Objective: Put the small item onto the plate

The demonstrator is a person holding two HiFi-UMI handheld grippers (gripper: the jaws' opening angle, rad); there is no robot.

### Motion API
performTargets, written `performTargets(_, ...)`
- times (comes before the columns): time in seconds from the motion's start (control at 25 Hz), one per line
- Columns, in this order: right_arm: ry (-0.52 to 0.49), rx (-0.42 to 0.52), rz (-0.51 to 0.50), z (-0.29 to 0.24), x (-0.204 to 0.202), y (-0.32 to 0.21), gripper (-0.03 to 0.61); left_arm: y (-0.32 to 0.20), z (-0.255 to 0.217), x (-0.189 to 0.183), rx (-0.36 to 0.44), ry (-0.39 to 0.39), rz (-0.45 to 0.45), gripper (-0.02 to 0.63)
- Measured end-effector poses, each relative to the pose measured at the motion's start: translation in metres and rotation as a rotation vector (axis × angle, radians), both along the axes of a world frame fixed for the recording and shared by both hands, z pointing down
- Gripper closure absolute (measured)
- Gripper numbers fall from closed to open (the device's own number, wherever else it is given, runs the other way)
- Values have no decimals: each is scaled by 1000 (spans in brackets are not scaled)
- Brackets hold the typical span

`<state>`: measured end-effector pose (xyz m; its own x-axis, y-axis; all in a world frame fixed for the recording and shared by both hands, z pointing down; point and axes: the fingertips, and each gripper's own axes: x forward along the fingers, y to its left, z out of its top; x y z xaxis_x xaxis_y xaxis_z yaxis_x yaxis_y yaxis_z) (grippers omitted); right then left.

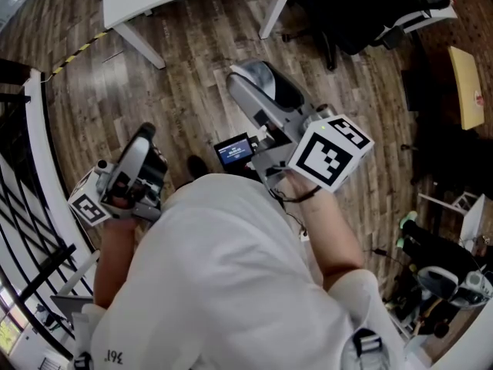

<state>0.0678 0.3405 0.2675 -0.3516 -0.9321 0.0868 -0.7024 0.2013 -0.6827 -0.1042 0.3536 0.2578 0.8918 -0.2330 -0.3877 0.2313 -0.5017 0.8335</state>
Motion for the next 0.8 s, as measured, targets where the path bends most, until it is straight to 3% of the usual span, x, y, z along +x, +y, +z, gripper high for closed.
performTargets(0.8,-7,-31,-15,11,31,-5,258,0,11,24,-14,-21,-31,502)
